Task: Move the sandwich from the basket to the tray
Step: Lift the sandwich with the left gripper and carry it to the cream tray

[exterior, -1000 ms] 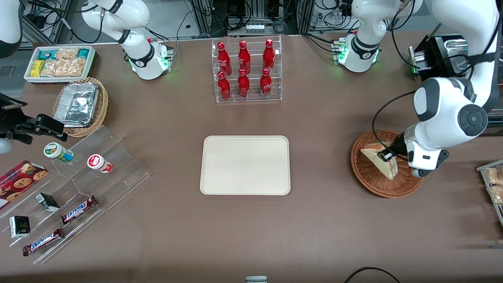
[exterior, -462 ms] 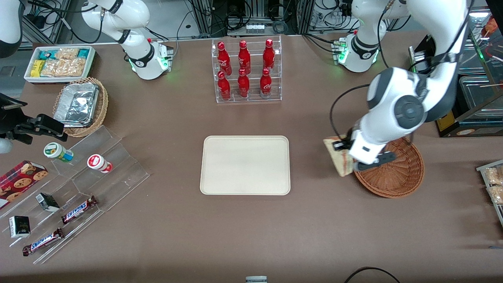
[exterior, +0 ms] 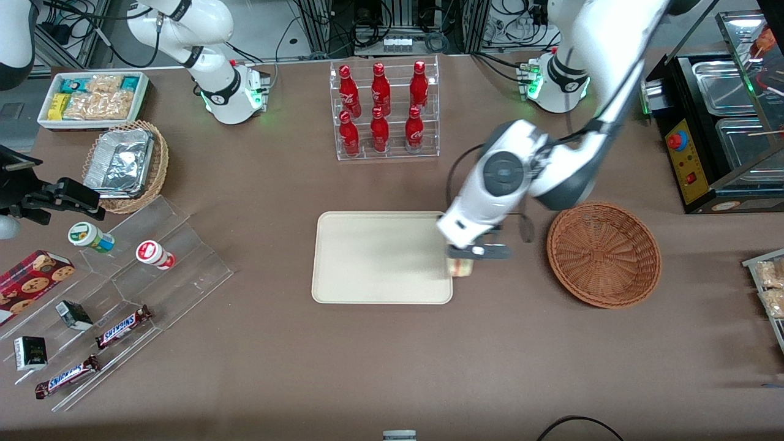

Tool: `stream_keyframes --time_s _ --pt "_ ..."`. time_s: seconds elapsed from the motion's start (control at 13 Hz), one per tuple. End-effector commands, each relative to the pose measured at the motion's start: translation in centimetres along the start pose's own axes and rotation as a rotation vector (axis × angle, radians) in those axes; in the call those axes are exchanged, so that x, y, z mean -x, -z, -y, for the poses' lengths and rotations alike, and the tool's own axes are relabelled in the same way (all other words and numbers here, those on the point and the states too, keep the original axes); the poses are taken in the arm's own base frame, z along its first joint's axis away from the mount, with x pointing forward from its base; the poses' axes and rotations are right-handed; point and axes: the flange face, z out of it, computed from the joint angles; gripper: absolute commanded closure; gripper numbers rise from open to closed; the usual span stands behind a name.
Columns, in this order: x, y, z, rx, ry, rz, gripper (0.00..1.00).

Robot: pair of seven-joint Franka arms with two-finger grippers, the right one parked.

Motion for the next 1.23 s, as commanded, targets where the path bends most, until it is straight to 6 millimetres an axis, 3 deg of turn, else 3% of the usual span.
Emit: stream_keyframes --time_s 0.0,0.08,0.46,0.62,0.69,0.92,1.15 --pt "-0.3 -2.0 -2.0 -0.008 -0.038 0.0 0.66" --pt "-0.1 -2.9 -3.3 -0.01 -0.033 0.0 0.66" --pt "-1.4 -6.0 -3.6 0.014 0.05 -0.01 0.67" --pt "-2.2 -7.3 -4.1 0.042 0.062 -0.019 0.67" --pt "-1.5 -7.8 -5.2 0.039 0.044 -0.013 0.67" --pt "-1.4 -9.7 -5.4 -0.006 0.042 -0.016 0.64" --pt "-1.5 -10.0 -5.1 -0.011 0.043 -0.016 0.6"
